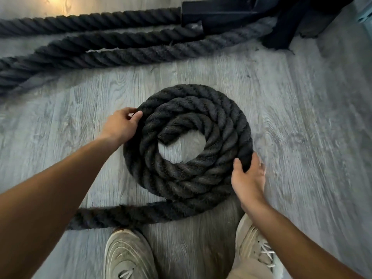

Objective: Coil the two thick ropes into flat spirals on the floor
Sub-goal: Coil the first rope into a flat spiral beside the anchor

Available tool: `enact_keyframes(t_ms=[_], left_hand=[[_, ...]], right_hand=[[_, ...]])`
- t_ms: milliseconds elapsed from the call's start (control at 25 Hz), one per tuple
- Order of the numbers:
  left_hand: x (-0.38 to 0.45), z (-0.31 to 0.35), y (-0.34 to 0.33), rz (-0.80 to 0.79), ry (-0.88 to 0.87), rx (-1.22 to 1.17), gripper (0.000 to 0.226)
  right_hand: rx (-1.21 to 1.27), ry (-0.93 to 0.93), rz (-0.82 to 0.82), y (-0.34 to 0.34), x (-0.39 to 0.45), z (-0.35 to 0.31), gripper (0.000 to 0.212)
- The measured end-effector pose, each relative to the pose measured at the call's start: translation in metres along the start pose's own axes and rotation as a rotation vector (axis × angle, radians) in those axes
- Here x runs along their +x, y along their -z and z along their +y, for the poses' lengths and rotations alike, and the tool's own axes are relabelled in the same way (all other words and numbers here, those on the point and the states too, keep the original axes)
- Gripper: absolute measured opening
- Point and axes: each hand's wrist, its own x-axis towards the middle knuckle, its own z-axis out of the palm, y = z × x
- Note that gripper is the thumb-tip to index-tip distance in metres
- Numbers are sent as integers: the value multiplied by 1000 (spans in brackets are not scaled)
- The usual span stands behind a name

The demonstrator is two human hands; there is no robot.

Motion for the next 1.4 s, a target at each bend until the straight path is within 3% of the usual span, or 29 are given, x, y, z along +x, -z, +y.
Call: enact_keyframes(t_ms=[240,400,480,560,640,800,960,1040,1120,1240,1400], left_hand=[[-68,-49,-3,102,267,-307,39],[-105,-48,-8,-30,462,-503,42],[-88,-46,5,-92,433,-481,51],[-59,-42,19,-28,343,-455,57],[-28,-28,28,25,223,-431,52],[7,-4,27,-61,54,-330,44],[7,-21,20,29,137,-339,40],[-17,-32,14,120,211,-344,42],[-56,-43,-6,206,281,-407,42],[-99,-49,-30,204,391,-549,47],[-58,-40,-3,258,321,-587,48]], right_hand=[[32,221,-145,5,75,-64,50],[32,231,-67,-5,107,-111,58],[61,192,-24,-8,90,-100,55],[49,114,1,-11,55,-69,56],[107,57,28,-14,6,-36,61],[60,59,-9,-25,-46,5,67],[38,76,-119,-19,9,-3,69],[69,143,-151,-10,44,-24,60],[40,209,-131,0,77,-59,44],[-80,315,-78,5,112,-103,40],[-26,179,-10,-7,81,-77,44]])
